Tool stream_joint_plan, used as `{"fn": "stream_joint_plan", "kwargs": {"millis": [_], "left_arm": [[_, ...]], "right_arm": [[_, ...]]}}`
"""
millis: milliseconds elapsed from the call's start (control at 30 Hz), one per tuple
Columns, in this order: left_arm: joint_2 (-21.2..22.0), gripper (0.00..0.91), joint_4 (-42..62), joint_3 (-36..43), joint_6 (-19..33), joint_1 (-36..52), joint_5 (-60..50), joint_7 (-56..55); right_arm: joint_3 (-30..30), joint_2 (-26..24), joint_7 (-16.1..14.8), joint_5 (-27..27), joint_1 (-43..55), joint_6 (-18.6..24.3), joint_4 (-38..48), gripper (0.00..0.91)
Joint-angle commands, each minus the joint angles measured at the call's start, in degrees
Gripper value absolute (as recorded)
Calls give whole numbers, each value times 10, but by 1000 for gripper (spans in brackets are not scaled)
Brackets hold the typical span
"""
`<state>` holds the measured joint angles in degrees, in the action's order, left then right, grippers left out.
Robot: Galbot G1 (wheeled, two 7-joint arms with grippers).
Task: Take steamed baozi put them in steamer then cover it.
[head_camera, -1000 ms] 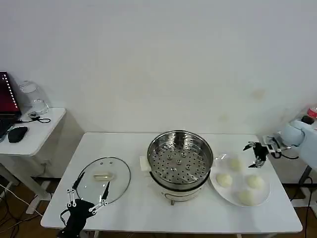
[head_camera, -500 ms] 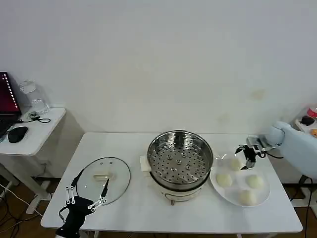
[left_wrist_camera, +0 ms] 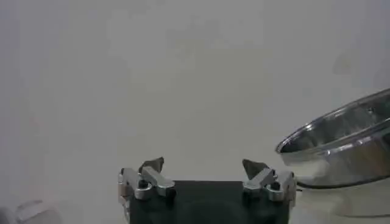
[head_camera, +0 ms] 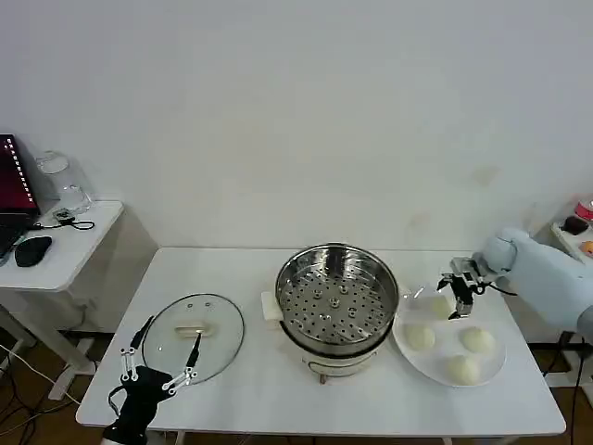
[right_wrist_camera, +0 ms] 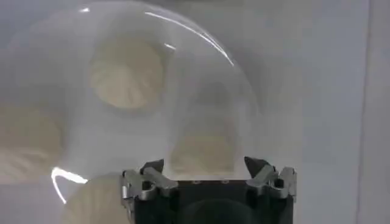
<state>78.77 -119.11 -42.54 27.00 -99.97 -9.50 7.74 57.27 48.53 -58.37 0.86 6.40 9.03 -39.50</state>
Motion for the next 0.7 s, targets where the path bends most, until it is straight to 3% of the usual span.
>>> {"fn": "stream_joint_plan", "kwargs": {"millis": [33,700], "left_arm": [[-2,907,0,-2,-1,2,0,0],[6,907,1,2,-2,5,-4,-1]], "right_arm": [[-10,16,-2,-17,-5,1,34,907],[-15,25,-6,-24,-4,5,43,796]]}}
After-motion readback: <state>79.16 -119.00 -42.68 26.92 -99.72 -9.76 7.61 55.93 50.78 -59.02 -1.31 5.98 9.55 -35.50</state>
